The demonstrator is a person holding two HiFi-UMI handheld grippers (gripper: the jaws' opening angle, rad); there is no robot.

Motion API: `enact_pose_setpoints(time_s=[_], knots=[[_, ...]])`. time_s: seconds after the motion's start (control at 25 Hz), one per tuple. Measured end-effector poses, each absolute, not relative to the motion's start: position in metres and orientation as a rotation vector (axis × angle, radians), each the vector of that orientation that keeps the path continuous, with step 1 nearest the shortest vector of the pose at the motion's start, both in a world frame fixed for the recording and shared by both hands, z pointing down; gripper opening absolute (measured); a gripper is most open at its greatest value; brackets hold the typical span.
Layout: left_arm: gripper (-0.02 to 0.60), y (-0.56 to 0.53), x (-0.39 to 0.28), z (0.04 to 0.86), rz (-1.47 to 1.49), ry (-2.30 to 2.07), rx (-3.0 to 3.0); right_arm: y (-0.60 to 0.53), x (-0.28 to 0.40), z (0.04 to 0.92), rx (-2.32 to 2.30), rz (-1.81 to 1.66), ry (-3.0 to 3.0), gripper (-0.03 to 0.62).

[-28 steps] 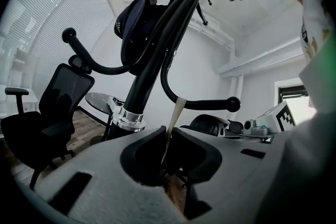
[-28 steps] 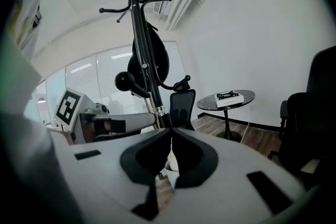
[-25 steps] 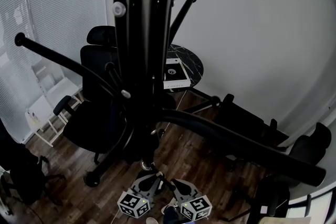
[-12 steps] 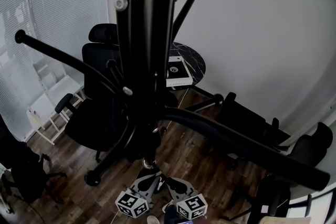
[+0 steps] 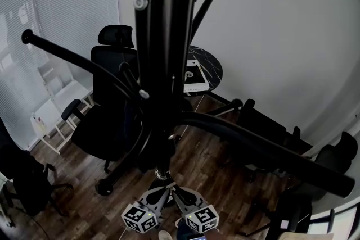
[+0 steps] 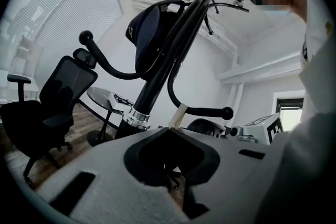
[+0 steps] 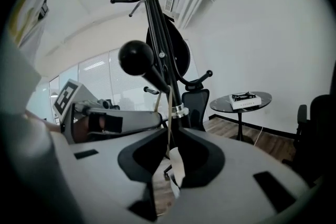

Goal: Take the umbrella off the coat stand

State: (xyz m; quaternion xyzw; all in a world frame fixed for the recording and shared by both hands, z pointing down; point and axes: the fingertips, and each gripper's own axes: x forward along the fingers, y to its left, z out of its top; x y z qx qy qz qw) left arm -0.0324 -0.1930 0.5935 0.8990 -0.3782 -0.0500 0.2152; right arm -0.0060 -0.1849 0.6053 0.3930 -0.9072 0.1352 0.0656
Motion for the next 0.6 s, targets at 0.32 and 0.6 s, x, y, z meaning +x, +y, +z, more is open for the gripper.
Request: enact_pose_setpoints(time_s=[0.32,0.6], knots=[[0.02,-0.189,-0.036,0.59,-0.148,-1.048,2.483,-0.191,-0.014,0.606,1.207,0.441,-2.743,0.064],[0.02,-0.187,-0.039,0.589,-0.159,-1.048,2.466,-0.194,-0.019,0.61,1.228,0.38,-2.709,0.023]])
